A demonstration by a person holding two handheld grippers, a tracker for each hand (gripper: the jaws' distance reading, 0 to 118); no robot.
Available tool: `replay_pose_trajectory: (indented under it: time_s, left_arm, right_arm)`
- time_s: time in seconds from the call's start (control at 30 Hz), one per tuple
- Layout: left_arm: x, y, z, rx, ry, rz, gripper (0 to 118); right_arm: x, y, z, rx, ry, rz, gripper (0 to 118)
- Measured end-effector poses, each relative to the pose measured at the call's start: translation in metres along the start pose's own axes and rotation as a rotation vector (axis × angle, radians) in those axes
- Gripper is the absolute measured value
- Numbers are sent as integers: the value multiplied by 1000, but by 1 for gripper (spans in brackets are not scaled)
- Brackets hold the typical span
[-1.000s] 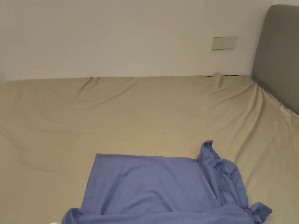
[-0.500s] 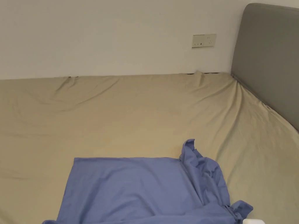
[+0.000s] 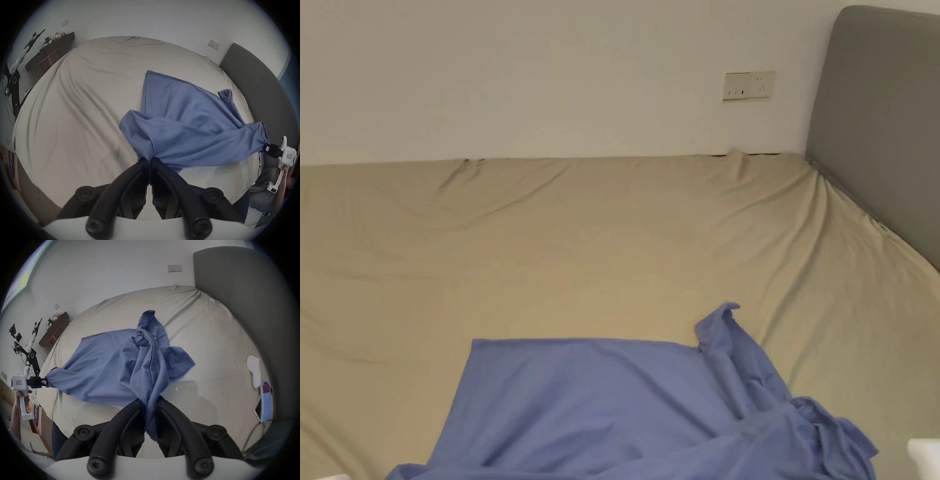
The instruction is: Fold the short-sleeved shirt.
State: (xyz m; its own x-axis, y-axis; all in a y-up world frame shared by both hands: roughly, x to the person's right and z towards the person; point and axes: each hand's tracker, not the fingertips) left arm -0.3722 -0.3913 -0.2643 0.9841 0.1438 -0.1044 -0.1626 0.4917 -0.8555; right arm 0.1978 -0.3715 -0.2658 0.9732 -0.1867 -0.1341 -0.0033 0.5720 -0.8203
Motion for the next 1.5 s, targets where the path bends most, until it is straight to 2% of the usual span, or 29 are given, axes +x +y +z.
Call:
replay_pose_trajectory:
  time_s: [0.07,0.2,0.23,0.3,0.4,0.43,0.47,0.53,0.6,0.67,0.7,0.73,0.77,0.8,0.83,0.9,0.97,1.0,1.03,1.07,1.1,1.13,1.17,1.3,1.5]
  left_arm:
    - [-6,-15,9,-14,0,19,4]
    - [-7,-54,-8,-139,3,1,4]
    - [-4,-65,-20,-164,52,-26,4]
    - [-1,-83,-45,-207,77,-73,4]
    - [2,-97,-60,-223,81,-56,4]
    - [4,-98,-55,-209,86,-45,4]
    - [5,-97,-47,-179,85,-41,4]
    - [6,-90,-22,-107,67,-50,4]
    - [8,-81,4,-21,57,-78,4]
    - [12,-72,30,107,56,-74,5]
    - [13,-68,41,162,53,-61,14]
    - [16,-64,51,218,59,-42,33]
    - [19,-61,59,273,60,-36,80]
    - [22,-57,64,303,57,-35,105]
    - [24,-56,71,350,32,-30,114]
    - [28,-53,82,409,21,-8,114]
    - [27,-51,85,406,-14,25,111]
    - [25,-52,85,408,-53,43,101]
    - [24,-53,84,409,-85,57,81]
    - [23,-53,82,405,-75,62,34]
    - [25,-54,77,404,-59,62,4]
    - [26,-55,74,412,-21,62,2]
    - [26,-56,71,430,-2,66,2]
    - [21,-36,59,390,-94,105,2]
    - [36,61,17,381,-126,0,2]
  right_arm:
    - [7,-16,16,-12,-39,7,12]
    - [35,-55,6,-113,-75,-63,12]
    - [36,-64,-4,-147,-121,-63,12]
    - [40,-83,-27,-204,-113,-57,12]
    - [39,-97,-47,-226,-127,-68,13]
    - [36,-98,-44,-222,-127,-69,17]
    - [36,-96,-38,-197,-130,-65,39]
    - [33,-89,-20,-135,-157,-25,107]
    - [27,-79,0,-61,-241,26,117]
    - [20,-68,32,85,-252,53,118]
    - [16,-62,45,130,-232,42,118]
    - [14,-57,57,190,-222,26,118]
    - [10,-53,69,260,-207,10,118]
    - [7,-50,77,311,-189,-5,118]
    - [3,-47,83,348,-170,-23,118]
    - [9,-44,87,414,-138,-62,117]
    - [7,-43,88,441,-75,-92,112]
    - [6,-43,87,447,-52,-99,104]
    - [13,-45,81,442,-42,-101,88]
    - [12,-45,78,439,-40,-97,50]
    - [10,-46,74,435,-46,-85,21]
    - [6,-47,69,423,-69,-62,14]
    - [5,-49,64,416,-105,-45,14]
    - [3,-47,57,390,-75,-31,14]
    - [10,-25,38,368,-97,-40,14]
